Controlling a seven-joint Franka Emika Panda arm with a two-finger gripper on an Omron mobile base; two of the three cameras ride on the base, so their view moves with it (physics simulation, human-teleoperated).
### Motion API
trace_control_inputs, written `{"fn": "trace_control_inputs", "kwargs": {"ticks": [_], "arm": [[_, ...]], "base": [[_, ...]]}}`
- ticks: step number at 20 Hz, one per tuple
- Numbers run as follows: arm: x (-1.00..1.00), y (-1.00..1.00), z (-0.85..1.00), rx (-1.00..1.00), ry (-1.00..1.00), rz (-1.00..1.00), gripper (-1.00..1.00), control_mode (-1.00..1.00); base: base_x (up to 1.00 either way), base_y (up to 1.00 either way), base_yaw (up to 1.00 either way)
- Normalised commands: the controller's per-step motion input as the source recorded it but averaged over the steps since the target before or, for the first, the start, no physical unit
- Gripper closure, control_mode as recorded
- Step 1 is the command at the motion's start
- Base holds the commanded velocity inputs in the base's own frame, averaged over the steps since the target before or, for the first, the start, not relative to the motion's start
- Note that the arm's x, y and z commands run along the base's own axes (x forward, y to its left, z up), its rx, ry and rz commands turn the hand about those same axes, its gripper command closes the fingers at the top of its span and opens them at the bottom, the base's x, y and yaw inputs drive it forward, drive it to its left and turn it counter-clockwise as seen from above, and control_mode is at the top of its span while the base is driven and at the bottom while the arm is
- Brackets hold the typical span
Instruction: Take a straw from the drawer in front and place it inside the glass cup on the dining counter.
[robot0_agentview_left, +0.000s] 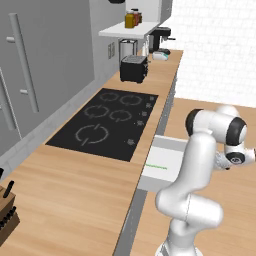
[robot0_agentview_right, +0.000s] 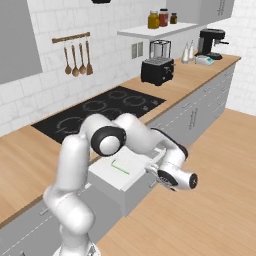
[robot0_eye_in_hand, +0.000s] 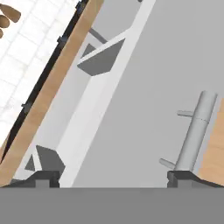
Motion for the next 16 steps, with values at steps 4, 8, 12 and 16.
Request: {"fn": "trace_control_inputs", "kwargs": {"ticks": [4, 8, 12, 16], "arm": [[0.14, 0.00, 0.84, -0.20, 0.07, 0.00, -1.00, -1.00], [0.47, 0.00, 0.48, -0.09, 0.27, 0.00, -1.00, -1.00], [0.59, 0.00, 0.04, -0.02, 0.37, 0.00, -1.00, -1.00], [0.28, 0.02, -0.25, -0.07, 0.21, 0.00, -1.00, -1.00]], "base": [[0.00, 0.00, 0.00], [0.00, 0.00, 0.00], [0.00, 0.00, 0.00], [0.00, 0.00, 0.00]]}}
